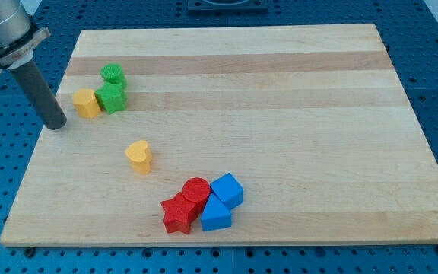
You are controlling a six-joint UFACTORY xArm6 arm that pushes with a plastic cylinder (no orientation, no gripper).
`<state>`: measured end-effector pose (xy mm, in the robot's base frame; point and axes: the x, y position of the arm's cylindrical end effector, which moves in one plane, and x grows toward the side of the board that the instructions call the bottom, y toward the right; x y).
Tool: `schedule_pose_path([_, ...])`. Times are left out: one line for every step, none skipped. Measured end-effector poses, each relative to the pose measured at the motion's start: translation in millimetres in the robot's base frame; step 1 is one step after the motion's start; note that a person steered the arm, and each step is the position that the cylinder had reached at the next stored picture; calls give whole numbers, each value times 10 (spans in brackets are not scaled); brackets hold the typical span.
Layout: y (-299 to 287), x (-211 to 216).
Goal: Keep yellow blocks diagonal to each other
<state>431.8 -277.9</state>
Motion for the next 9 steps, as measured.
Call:
schedule_pose_path([0, -30])
schedule_pose_path([-18, -328])
schedule_pose_path([-34, -616])
schedule_pose_path([-34, -643])
schedule_pose_path([-33, -678])
schedule_pose_path([52, -679])
schedule_pose_path([53, -679])
schedule_pose_path([137, -510])
schedule_pose_path([378, -49])
